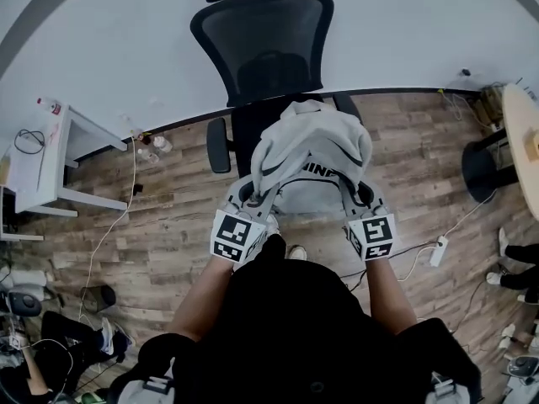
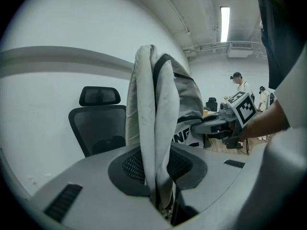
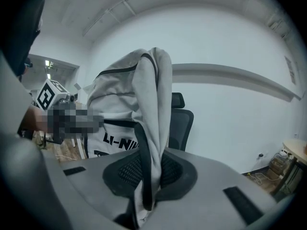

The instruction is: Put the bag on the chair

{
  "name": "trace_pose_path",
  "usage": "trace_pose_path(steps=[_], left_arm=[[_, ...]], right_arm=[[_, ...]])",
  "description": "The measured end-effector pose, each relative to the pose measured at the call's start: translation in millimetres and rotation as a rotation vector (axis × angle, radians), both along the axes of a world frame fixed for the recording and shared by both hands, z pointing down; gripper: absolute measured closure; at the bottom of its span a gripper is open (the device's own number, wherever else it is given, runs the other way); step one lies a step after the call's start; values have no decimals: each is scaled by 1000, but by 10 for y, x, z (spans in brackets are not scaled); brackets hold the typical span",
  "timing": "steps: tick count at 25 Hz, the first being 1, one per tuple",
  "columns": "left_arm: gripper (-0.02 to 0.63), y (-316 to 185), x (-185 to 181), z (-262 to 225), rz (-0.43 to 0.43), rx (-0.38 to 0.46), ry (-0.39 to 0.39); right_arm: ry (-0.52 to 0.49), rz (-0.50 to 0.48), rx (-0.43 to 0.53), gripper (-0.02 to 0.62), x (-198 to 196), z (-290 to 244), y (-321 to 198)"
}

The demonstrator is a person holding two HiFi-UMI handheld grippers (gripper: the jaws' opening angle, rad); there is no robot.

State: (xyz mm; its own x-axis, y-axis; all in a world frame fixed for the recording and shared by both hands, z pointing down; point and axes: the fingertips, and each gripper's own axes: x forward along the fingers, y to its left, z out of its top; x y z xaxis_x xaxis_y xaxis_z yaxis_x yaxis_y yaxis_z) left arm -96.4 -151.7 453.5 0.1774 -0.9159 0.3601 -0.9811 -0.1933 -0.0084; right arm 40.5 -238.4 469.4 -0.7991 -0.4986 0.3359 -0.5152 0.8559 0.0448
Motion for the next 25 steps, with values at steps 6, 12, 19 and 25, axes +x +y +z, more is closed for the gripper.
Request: trace_pose_path(steps=[6, 12, 19, 25], left_arm=[[514, -129, -228, -84, 8, 39, -14], [514, -481, -730, -179, 10, 67, -9], [514, -719, -1052, -260, 6, 98, -9], [514, -880, -1330, -259, -19, 95, 3]], right_arm=[[-19, -17, 42, 537, -232, -67, -125], [-34, -7, 70, 537, -754, -194, -492], [-35, 9, 107, 537, -1088, -293, -740], [-22, -27, 116, 537, -1374, -302, -928]])
